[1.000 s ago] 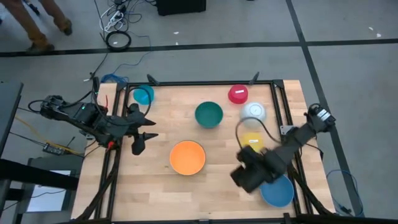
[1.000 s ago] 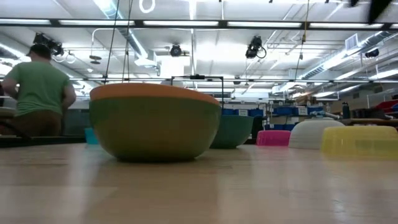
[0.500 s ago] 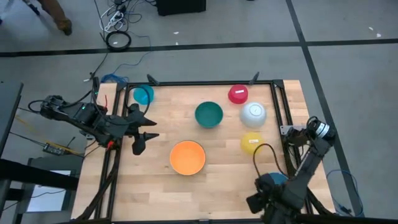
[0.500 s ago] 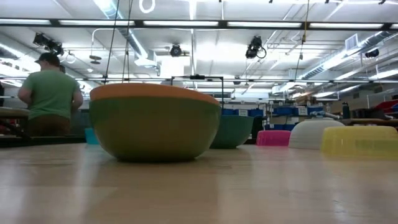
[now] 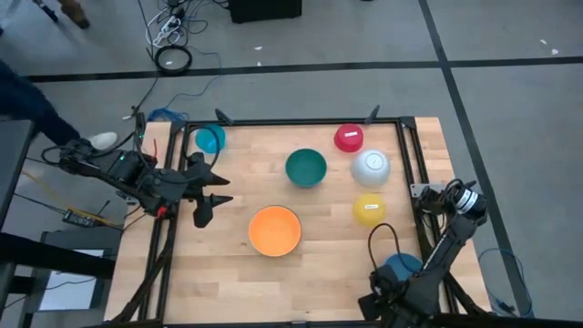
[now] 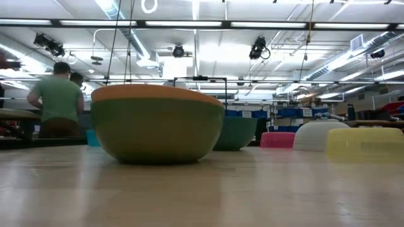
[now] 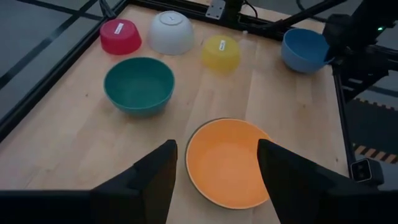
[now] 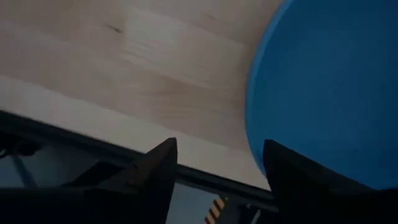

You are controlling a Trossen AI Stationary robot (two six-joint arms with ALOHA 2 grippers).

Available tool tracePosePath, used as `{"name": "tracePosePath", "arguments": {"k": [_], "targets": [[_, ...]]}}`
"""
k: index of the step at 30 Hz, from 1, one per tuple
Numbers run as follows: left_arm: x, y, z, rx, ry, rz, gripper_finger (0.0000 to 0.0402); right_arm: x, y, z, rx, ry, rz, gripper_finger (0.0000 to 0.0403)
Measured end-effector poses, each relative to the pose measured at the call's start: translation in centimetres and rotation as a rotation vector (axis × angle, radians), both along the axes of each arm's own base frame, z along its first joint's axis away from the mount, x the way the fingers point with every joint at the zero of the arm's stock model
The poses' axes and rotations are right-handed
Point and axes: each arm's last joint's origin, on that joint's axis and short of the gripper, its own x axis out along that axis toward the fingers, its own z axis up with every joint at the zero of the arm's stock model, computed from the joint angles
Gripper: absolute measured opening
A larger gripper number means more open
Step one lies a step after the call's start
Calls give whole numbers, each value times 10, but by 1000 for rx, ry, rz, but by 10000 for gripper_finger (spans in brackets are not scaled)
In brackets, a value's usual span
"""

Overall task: Nest bowls inside each other
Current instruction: Stack the bottom right blue bowl on top of the orange bowl

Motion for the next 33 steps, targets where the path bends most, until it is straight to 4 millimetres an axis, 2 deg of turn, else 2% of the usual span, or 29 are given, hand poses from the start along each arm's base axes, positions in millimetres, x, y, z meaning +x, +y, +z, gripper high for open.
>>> {"name": "tracePosePath", "arguments": {"k": [7, 11, 15, 19, 25, 29, 33], "targets": [[0, 0, 0, 0, 0, -1, 231, -4, -6, -16, -13, 57, -3, 190], [0, 0, 0, 1, 0, -1, 232, -1, -12, -27, 19, 103, 19, 132], [0, 0, 0, 3, -1, -3, 232, 14, -22, -32, 37, 78, 82, 28], [-1, 1, 0, 12, 1, -9, 232, 43, -44, -31, 33, 38, 155, 5], [-13, 7, -1, 37, 34, 48, 228, 101, -89, -9, -58, -125, 296, 1], [-22, 12, -5, 39, 85, 107, 214, 137, -120, 18, -98, -232, 392, 0], [-27, 14, -6, 28, 97, 131, 201, 157, -143, 49, -149, -300, 467, 0]]}}
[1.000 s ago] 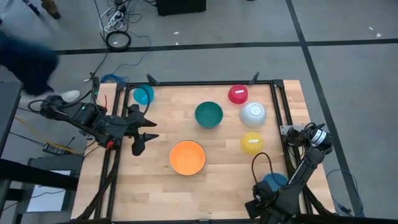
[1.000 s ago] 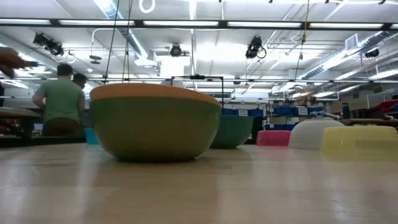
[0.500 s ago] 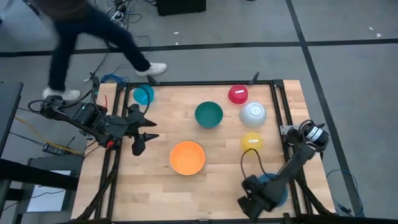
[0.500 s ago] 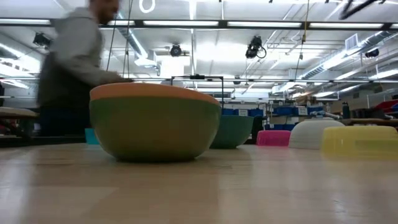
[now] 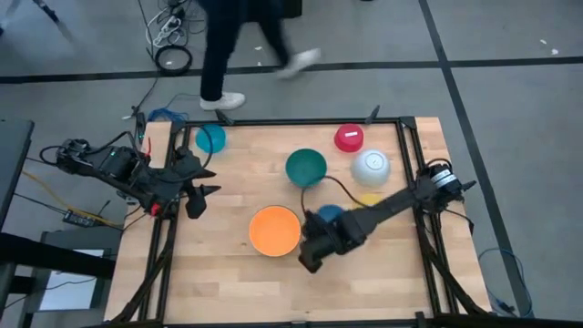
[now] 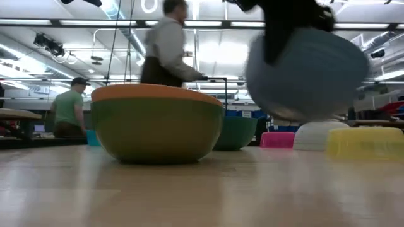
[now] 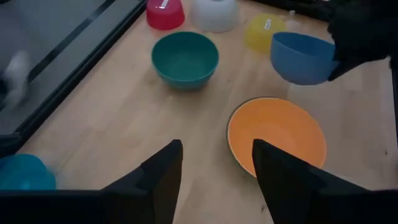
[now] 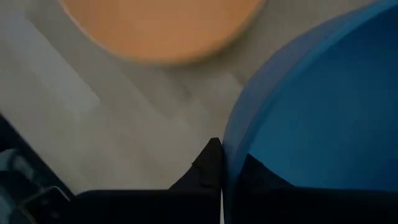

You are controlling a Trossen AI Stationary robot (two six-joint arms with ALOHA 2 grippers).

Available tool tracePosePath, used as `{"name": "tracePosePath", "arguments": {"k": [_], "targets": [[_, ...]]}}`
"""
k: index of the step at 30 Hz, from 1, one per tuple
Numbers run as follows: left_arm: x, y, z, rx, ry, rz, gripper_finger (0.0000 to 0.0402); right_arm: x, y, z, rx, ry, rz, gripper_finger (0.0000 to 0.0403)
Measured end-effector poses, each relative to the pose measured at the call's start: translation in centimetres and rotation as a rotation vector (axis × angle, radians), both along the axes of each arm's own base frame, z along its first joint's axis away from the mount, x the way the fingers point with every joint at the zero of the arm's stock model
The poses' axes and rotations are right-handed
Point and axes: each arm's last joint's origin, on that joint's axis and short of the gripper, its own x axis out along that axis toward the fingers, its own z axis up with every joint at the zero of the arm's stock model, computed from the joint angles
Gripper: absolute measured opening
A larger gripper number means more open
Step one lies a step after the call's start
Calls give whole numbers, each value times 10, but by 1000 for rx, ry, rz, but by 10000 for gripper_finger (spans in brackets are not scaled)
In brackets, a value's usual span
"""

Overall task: Nest bowls inside each other
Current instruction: Stack the bottom right blue bowl on top of the orange bowl

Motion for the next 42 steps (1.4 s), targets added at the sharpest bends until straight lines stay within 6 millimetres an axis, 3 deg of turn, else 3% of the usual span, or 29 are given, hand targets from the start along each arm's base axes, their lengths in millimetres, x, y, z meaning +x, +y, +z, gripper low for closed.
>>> {"name": "tracePosePath", "arguments": {"k": [3, 6, 12, 19, 25, 29, 34, 38, 42], "targets": [[-2, 1, 0, 4, -3, 6, 196, 10, -7, 19, -8, -71, 50, 0], [-3, 2, 1, 23, -11, 16, 193, 21, -10, 26, 11, -156, 94, 0], [-3, 3, 1, 39, -14, 31, 193, 62, -10, -5, 24, -130, 199, 0], [-4, 3, 1, 25, -8, 37, 193, 108, -9, 4, -31, -117, 336, 0], [-8, 3, -4, -10, 48, 41, 193, 115, -13, 18, -6, -212, 347, 0], [-12, 1, -15, -118, 189, 37, 193, 113, -10, 29, -28, -243, 367, 0], [-16, -10, -41, -279, 407, 17, 193, 108, -17, 37, -135, -227, 364, 0], [-12, -25, -70, -386, 603, -21, 193, 108, -25, 53, -169, -294, 369, 0], [-6, -41, -99, -464, 724, -67, 193, 105, -30, 57, -221, -279, 367, 0]]}}
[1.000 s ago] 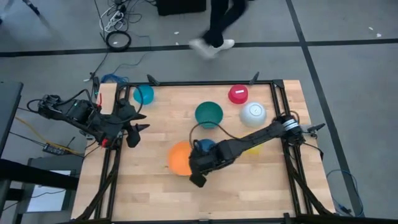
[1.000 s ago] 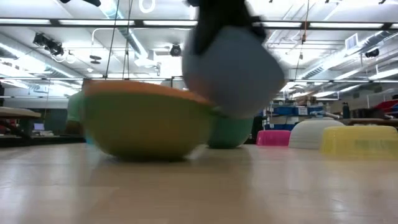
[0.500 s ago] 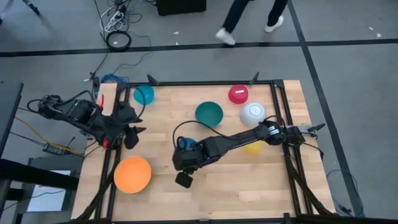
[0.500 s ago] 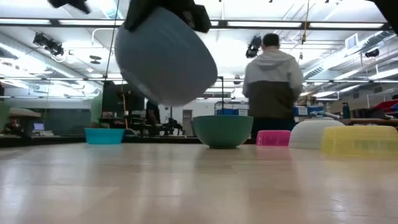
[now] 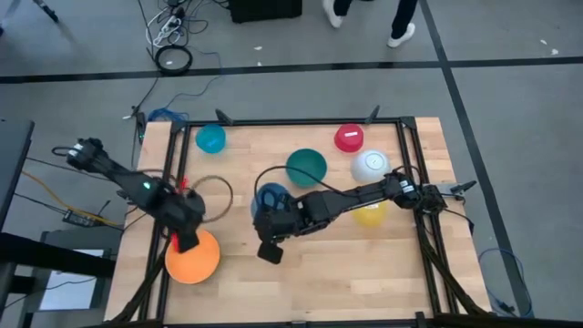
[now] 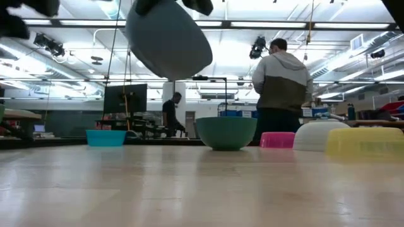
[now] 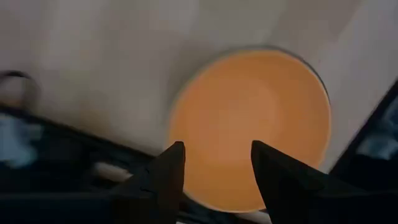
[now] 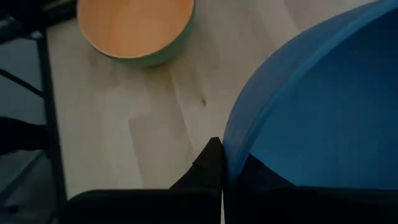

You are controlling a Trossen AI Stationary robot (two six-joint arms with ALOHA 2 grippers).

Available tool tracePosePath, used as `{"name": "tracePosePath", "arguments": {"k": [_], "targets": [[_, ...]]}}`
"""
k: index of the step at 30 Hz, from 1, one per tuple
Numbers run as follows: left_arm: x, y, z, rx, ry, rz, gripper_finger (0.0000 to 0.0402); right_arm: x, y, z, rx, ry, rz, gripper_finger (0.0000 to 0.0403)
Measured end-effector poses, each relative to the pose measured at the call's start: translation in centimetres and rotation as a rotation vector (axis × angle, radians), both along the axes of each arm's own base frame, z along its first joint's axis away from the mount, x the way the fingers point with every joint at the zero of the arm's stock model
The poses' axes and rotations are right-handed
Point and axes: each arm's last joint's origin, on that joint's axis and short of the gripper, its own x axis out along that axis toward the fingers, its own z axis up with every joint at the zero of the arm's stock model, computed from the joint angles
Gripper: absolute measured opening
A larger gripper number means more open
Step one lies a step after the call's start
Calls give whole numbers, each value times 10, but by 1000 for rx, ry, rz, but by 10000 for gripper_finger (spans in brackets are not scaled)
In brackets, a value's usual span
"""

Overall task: Nest bowls inside each other
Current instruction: Stack the bottom right blue bowl on top of the orange bowl

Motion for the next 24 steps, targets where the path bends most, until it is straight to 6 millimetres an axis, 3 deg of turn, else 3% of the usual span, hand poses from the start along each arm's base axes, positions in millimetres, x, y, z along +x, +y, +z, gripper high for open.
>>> {"name": "tracePosePath", "arguments": {"k": [7, 11, 17, 24], "targets": [[18, -31, -30, -148, -58, -41, 190, -11, -8, 15, -73, 0, -19, 0], [24, -45, -50, -171, -58, -45, 175, -24, -15, 34, -128, -25, -53, 0], [34, -55, -84, -127, -28, -47, 151, -46, -23, 69, -177, -109, -98, 0], [56, -58, -103, -41, -95, -97, 118, -65, -22, 92, -216, -167, -129, 0]]}}
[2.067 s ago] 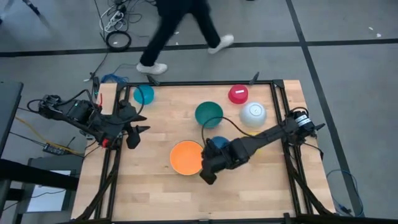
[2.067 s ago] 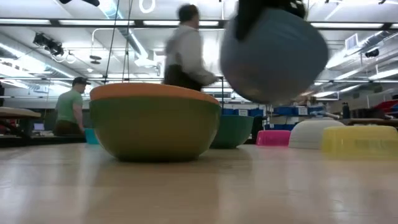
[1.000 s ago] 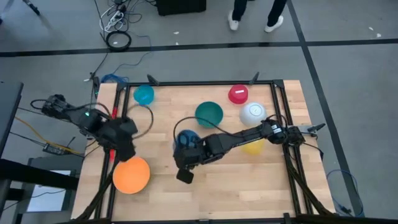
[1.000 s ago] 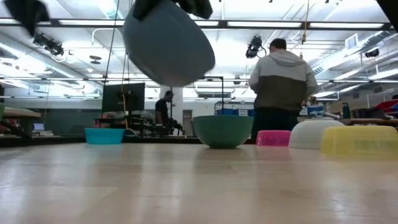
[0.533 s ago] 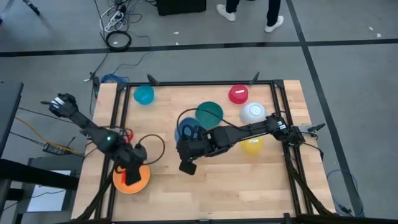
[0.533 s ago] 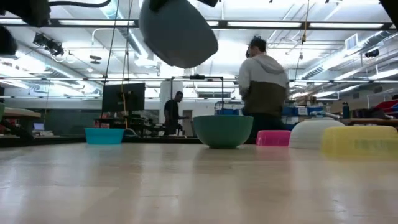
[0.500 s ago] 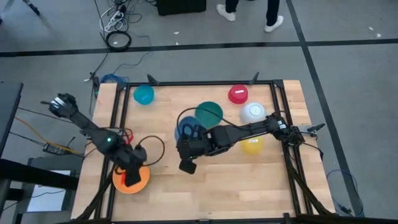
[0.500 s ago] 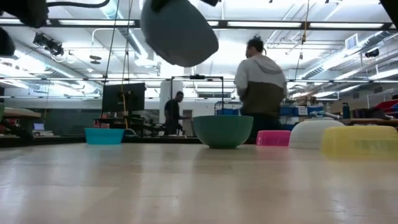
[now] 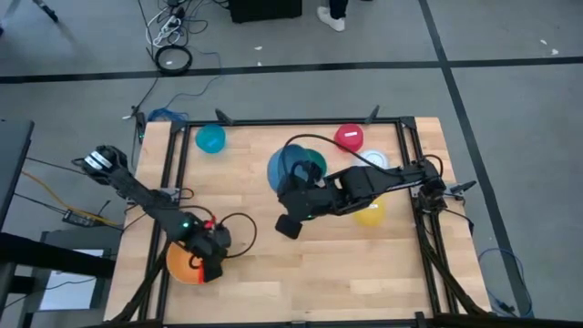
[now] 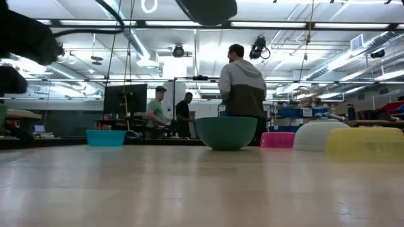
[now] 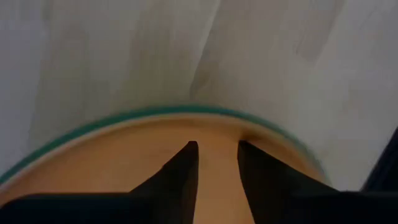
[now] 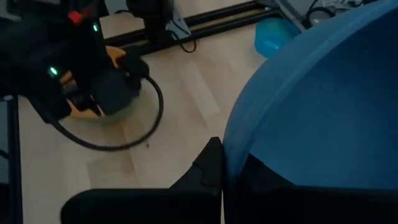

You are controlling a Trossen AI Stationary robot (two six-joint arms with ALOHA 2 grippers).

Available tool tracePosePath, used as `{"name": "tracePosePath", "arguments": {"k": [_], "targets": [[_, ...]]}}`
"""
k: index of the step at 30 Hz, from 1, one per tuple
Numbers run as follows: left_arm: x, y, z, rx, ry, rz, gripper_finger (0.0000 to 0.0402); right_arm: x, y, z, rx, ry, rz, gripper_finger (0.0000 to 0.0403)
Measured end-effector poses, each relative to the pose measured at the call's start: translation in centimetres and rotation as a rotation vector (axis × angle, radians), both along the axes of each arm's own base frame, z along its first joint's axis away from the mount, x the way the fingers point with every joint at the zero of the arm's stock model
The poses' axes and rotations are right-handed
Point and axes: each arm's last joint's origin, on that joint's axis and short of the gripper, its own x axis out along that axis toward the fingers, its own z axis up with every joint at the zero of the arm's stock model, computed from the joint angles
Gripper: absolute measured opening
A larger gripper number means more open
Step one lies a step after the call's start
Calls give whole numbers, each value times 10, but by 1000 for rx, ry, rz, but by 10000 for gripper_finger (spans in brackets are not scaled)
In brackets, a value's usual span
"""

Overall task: Nest bowls inside each other
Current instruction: Stack the bottom right blue bowl on top of the orange bowl

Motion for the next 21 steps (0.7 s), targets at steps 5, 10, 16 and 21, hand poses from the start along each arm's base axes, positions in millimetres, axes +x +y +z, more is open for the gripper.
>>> {"name": "tracePosePath", "arguments": {"k": [5, 10, 16, 21], "targets": [[25, 9, -7, 27, -118, -17, 79, -5, 1, 1, -6, 19, -19, 0], [50, 35, -5, 120, -261, 22, 49, -10, 5, 1, -14, 25, -38, 0], [85, 77, 15, 223, -483, 83, 42, -13, 10, 0, -9, 32, -40, 0], [103, 112, 30, 281, -618, 139, 42, -14, 15, 0, -9, 27, -43, 0]]}}
